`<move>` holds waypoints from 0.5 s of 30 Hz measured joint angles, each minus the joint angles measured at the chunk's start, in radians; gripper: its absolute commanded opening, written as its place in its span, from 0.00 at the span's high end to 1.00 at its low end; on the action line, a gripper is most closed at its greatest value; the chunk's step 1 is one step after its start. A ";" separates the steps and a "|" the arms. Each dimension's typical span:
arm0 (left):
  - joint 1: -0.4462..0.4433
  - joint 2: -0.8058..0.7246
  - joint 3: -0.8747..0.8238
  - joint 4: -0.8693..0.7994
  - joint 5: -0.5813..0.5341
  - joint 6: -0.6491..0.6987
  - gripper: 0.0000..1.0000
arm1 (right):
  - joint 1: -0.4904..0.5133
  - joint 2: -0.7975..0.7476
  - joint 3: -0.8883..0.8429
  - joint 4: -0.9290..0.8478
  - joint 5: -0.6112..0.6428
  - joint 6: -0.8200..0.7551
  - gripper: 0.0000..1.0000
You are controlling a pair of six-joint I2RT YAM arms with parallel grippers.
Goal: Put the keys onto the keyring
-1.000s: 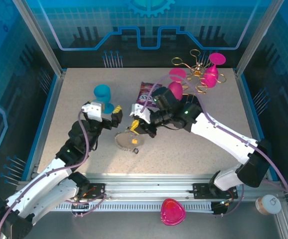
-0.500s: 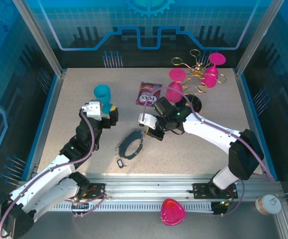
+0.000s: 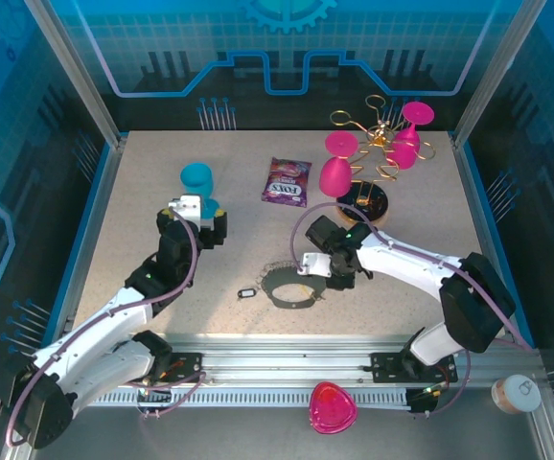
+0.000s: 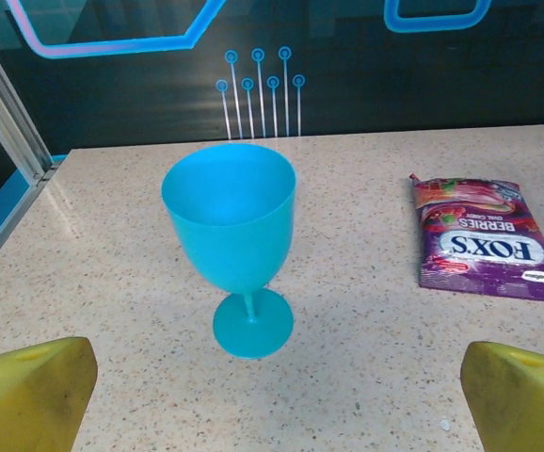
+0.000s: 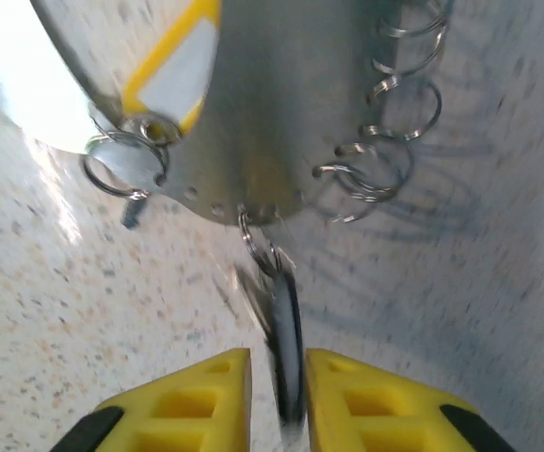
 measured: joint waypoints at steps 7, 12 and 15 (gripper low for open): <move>0.042 -0.005 -0.026 -0.012 -0.036 0.000 0.01 | -0.085 -0.103 -0.013 -0.025 0.119 0.026 0.56; 0.098 -0.050 -0.079 -0.026 -0.073 0.000 0.01 | -0.279 -0.272 -0.019 0.042 0.017 0.144 0.48; 0.143 -0.078 -0.124 -0.017 -0.080 0.000 0.01 | -0.426 -0.397 -0.071 0.183 -0.085 0.264 0.42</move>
